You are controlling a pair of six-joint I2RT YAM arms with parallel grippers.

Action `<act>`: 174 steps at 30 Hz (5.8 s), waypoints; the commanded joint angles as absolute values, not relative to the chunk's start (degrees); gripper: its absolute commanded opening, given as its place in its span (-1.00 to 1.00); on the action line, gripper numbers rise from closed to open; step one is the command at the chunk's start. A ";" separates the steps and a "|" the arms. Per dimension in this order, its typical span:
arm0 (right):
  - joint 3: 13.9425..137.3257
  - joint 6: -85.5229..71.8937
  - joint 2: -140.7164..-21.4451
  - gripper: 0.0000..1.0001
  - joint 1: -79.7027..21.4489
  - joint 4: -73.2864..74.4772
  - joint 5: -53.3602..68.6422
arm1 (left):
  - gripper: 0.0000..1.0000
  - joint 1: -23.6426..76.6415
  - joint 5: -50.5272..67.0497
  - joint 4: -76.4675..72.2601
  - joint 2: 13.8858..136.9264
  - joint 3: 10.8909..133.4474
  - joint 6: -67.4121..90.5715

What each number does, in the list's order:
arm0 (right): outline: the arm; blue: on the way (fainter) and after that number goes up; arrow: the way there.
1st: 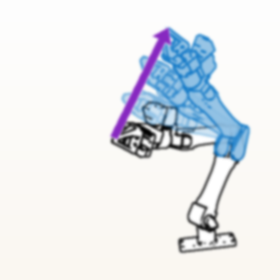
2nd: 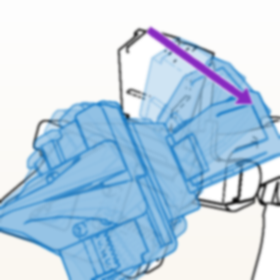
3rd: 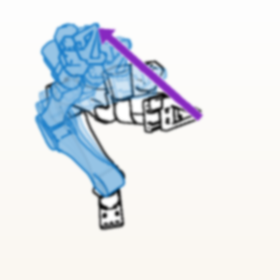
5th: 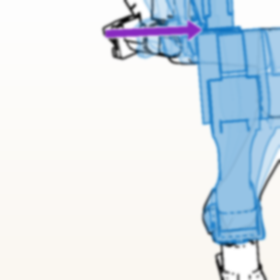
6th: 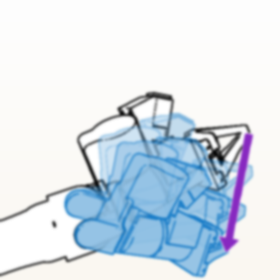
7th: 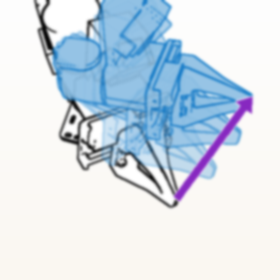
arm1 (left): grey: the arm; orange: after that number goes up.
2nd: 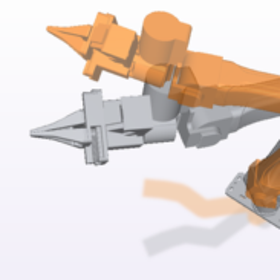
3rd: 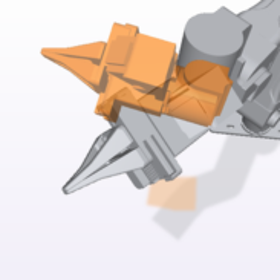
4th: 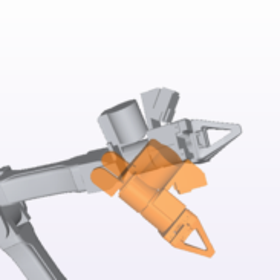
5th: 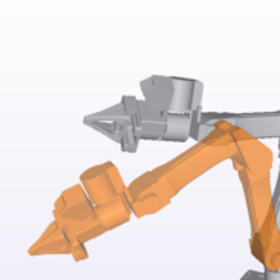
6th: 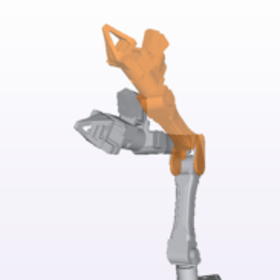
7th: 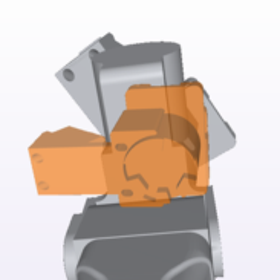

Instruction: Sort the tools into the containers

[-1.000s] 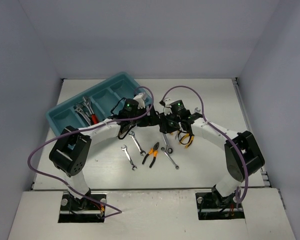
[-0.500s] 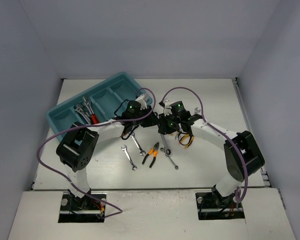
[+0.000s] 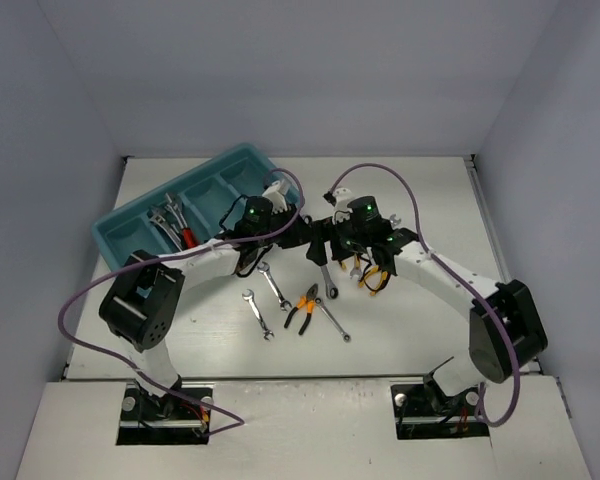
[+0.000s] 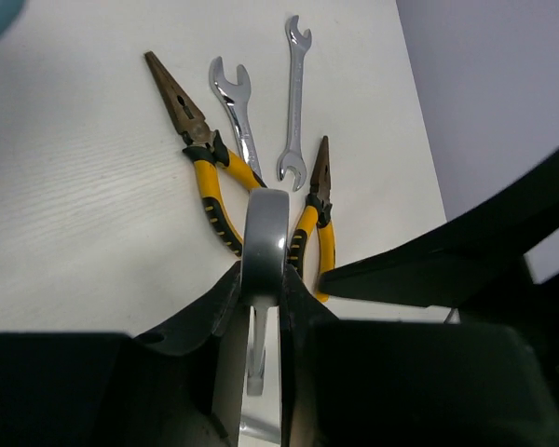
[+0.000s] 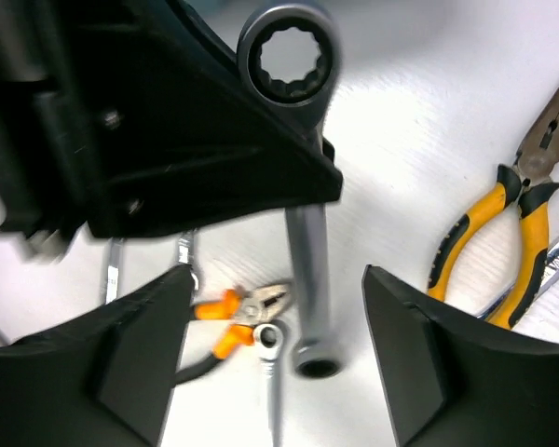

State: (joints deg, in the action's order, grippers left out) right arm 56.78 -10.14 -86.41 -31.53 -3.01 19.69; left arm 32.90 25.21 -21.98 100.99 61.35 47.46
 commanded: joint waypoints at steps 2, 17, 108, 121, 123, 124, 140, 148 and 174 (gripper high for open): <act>61.07 -11.25 -76.83 0.59 -31.78 -4.50 19.83 | -1.00 26.07 26.65 -21.90 89.65 63.74 50.80; 58.26 -10.51 -72.90 0.65 -30.13 -3.69 16.35 | -1.00 1.69 31.50 9.40 89.83 83.31 36.58; 75.30 -27.80 -91.17 -1.00 -39.70 19.34 -3.47 | 0.38 26.62 19.20 24.99 65.04 64.00 29.46; 78.46 -34.76 -85.91 -1.00 -39.46 12.58 0.04 | 0.35 35.11 24.50 9.81 75.13 65.79 36.24; 77.84 -35.56 -85.20 -1.00 -39.53 10.97 1.65 | 0.33 35.63 24.06 9.26 76.62 66.78 35.89; 77.66 -35.74 -84.98 -1.00 -39.52 10.40 2.23 | 0.32 35.81 23.93 8.98 77.42 67.07 35.80; 73.91 -38.00 -82.21 -1.00 -39.38 4.94 7.62 | -0.05 36.86 23.70 0.97 80.95 66.68 37.47; 72.96 -38.75 -81.83 -1.00 -39.38 3.79 7.82 | -1.00 37.00 23.47 -0.88 81.38 65.75 38.58; 68.31 -24.69 -73.61 0.54 -25.22 12.39 -5.35 | -1.00 20.20 9.18 14.52 87.33 73.63 42.84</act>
